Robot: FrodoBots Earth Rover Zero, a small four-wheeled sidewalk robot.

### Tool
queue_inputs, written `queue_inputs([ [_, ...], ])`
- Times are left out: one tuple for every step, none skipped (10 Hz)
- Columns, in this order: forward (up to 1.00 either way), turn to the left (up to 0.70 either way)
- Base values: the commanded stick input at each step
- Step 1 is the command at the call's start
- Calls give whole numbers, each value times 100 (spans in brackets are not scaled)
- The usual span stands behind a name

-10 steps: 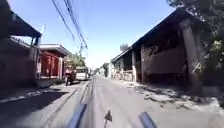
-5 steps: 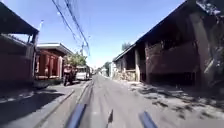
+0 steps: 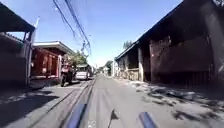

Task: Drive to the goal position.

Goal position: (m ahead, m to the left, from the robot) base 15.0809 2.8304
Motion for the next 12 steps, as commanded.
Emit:
queue_inputs([
  [85, 0],
  [85, 0],
  [85, 0],
  [85, 0],
  [85, 0],
  [85, 0],
  [85, 0],
  [85, 0],
  [85, 0],
  [85, 0],
  [85, 0],
  [85, 0],
])
